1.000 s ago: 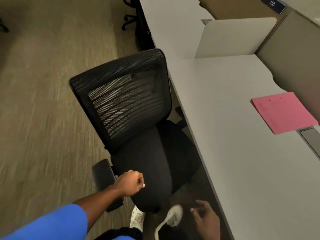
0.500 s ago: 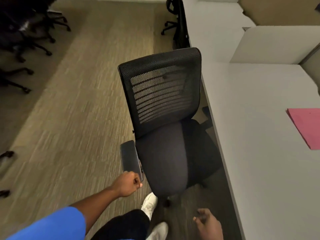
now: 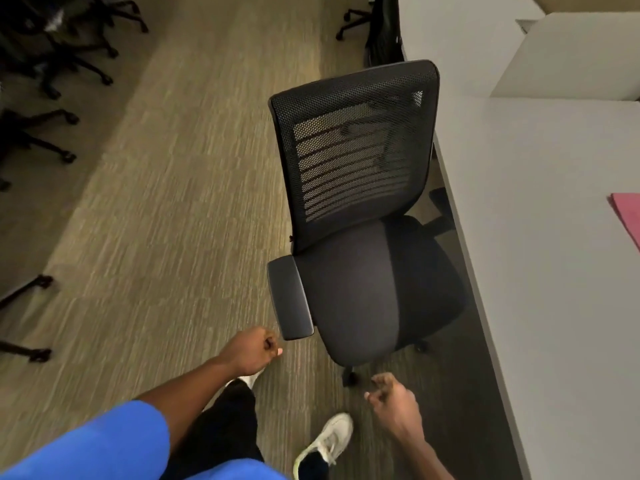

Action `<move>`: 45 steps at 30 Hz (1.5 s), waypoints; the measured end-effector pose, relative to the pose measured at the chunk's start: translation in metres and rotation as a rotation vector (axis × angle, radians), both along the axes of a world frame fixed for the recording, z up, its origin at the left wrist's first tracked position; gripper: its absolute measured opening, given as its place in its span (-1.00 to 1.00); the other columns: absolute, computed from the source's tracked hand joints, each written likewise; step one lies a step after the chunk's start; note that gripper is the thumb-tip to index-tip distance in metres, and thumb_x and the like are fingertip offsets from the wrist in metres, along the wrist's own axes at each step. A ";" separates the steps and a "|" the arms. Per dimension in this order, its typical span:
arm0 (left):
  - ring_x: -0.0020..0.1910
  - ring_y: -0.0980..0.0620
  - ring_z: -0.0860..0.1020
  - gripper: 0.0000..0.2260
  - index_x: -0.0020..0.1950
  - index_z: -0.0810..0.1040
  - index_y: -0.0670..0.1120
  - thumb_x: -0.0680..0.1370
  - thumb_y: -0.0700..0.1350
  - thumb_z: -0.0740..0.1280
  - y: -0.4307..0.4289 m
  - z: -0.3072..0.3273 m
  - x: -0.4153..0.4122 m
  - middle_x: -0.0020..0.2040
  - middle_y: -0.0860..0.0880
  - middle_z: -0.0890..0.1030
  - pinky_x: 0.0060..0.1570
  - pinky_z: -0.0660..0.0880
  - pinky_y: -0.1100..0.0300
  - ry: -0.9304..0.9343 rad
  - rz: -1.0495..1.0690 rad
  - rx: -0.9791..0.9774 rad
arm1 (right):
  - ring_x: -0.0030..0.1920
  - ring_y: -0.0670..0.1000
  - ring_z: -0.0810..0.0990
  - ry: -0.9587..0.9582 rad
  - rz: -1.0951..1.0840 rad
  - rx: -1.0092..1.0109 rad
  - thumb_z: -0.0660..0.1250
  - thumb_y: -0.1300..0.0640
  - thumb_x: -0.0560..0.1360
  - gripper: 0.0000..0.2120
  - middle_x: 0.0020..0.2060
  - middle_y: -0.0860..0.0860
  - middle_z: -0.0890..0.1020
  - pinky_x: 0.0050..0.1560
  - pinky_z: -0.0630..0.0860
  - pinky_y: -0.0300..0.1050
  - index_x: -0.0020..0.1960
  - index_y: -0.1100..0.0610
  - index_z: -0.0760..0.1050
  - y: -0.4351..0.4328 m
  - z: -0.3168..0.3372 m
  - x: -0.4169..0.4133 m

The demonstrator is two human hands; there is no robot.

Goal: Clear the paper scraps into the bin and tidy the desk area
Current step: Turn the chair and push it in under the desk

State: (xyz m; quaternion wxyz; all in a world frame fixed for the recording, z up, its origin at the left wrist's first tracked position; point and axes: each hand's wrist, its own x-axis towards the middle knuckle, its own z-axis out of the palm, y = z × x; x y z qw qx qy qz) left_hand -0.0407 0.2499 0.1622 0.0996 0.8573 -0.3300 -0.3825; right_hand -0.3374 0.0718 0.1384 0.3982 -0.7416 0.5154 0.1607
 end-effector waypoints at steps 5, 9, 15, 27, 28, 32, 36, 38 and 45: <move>-0.14 0.11 0.68 -0.85 -0.08 0.70 -0.01 0.55 0.06 0.45 0.006 -0.003 0.060 -0.15 0.08 0.74 0.00 0.65 0.01 0.032 -0.047 -0.021 | 0.10 -0.01 0.70 0.025 -0.016 -0.015 0.44 -0.05 0.50 -0.67 0.02 -0.13 0.73 0.11 0.61 -0.05 0.25 -0.10 0.56 0.013 -0.005 0.050; -0.11 0.06 0.69 -0.87 -0.06 0.71 -0.01 0.57 0.03 0.46 -0.006 0.008 0.131 -0.12 0.04 0.74 0.03 0.65 0.01 0.023 -0.133 0.003 | 0.11 0.02 0.69 0.030 -0.103 -0.032 0.45 -0.07 0.51 -0.64 -0.09 -0.17 0.68 0.04 0.54 -0.08 0.29 -0.06 0.55 0.023 -0.004 0.106; -0.09 0.02 0.69 -0.83 -0.04 0.70 -0.02 0.57 0.07 0.45 -0.055 0.028 0.245 -0.10 0.03 0.74 0.07 0.65 -0.06 -0.019 -0.227 -0.029 | 0.12 0.01 0.64 -0.003 -0.240 -0.043 0.45 -0.12 0.47 -0.57 0.05 -0.11 0.65 0.08 0.57 -0.05 0.31 -0.11 0.51 0.044 -0.011 0.194; 0.14 0.04 0.67 -0.34 0.42 0.49 -0.05 0.44 0.22 0.57 -0.202 0.111 0.320 0.23 0.04 0.65 0.16 0.64 0.01 0.050 -0.154 -0.356 | 0.39 0.10 0.37 0.095 -0.177 -0.243 0.44 -0.19 0.46 -0.31 0.36 0.02 0.43 0.18 0.59 0.09 0.49 -0.01 0.31 0.071 -0.021 0.285; 0.17 0.07 0.66 -0.29 0.44 0.47 -0.03 0.41 0.23 0.60 -0.210 0.118 0.319 0.26 0.07 0.64 0.17 0.63 0.04 0.102 -0.114 -0.409 | 0.38 0.11 0.38 0.111 -0.149 -0.242 0.44 -0.17 0.46 -0.31 0.36 0.03 0.43 0.19 0.59 0.09 0.50 0.01 0.30 0.072 -0.022 0.287; 0.24 0.13 0.67 -0.48 0.35 0.61 0.01 0.47 0.21 0.55 -0.240 0.129 0.300 0.23 0.13 0.73 0.34 0.57 0.06 0.303 -0.068 -0.578 | 0.34 0.15 0.45 0.171 -0.068 -0.277 0.45 -0.02 0.47 -0.31 0.31 0.08 0.46 0.17 0.60 0.07 0.51 0.05 0.26 0.074 -0.034 0.281; 0.30 0.04 0.67 -0.54 0.26 0.65 0.01 0.56 0.32 0.38 -0.245 0.119 0.286 0.26 0.06 0.73 0.44 0.53 -0.13 0.472 0.075 -0.621 | 0.30 0.14 0.47 0.158 -0.057 -0.304 0.44 0.05 0.44 -0.35 0.26 0.06 0.48 0.13 0.62 0.08 0.47 0.03 0.30 0.076 -0.042 0.272; 0.15 0.16 0.71 -0.76 0.26 0.62 -0.03 0.69 0.06 0.31 -0.242 0.126 0.273 0.18 0.06 0.74 0.25 0.65 0.10 0.512 0.059 -0.619 | 0.31 0.14 0.46 0.147 -0.069 -0.303 0.44 0.06 0.43 -0.35 0.27 0.05 0.47 0.14 0.62 0.08 0.47 0.02 0.30 0.077 -0.041 0.267; 0.15 0.11 0.72 -0.79 0.12 0.68 -0.05 0.57 0.03 0.42 -0.217 0.128 0.259 0.08 0.12 0.78 0.22 0.61 0.10 0.556 0.022 -0.589 | 0.35 0.12 0.41 0.118 -0.079 -0.299 0.42 0.13 0.38 -0.28 0.32 0.02 0.42 0.18 0.63 0.08 0.50 -0.02 0.26 0.081 -0.036 0.225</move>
